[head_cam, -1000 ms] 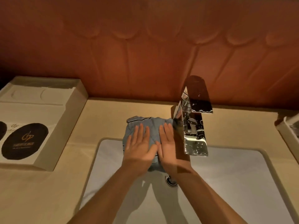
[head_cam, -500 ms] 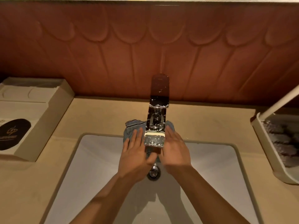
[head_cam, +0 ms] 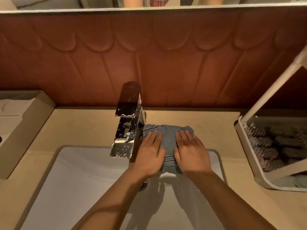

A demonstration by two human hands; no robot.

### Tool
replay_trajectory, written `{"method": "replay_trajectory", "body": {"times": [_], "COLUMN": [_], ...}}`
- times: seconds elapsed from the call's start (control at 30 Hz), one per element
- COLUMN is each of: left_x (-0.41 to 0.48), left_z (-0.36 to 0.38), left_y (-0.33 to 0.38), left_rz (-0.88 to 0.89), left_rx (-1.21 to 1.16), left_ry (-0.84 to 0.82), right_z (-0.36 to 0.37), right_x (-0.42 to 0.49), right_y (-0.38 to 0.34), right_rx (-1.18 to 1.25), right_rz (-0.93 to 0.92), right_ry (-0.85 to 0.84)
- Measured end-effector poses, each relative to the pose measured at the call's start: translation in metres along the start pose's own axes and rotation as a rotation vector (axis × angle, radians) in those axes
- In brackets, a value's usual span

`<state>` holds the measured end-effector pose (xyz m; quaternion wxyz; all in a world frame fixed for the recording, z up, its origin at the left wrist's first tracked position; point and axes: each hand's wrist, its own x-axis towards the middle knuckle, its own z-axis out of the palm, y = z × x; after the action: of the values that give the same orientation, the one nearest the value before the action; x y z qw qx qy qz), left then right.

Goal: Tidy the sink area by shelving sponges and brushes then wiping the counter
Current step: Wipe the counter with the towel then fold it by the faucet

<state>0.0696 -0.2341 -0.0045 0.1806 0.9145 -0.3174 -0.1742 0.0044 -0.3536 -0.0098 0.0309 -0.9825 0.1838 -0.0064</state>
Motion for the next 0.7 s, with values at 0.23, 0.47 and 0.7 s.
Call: {"method": "replay_trajectory", "body": {"times": [0.23, 0.47, 0.7], "left_x": [0.043, 0.082, 0.092], "left_z": [-0.004, 0.007, 0.012], "left_y": [0.014, 0.017, 0.015], "left_rz": [-0.05, -0.024, -0.027], "left_rx": [0.175, 0.208, 0.217], "left_ry": [-0.04, 0.062, 0.188], "right_z": [-0.016, -0.022, 0.008], "right_x": [0.047, 0.094, 0.091], "right_y": [0.005, 0.018, 0.013], "right_rx": [-0.035, -0.056, 0.138], "right_rz": [0.048, 0.05, 0.17], "right_ry": [-0.3, -0.376, -0.047]}}
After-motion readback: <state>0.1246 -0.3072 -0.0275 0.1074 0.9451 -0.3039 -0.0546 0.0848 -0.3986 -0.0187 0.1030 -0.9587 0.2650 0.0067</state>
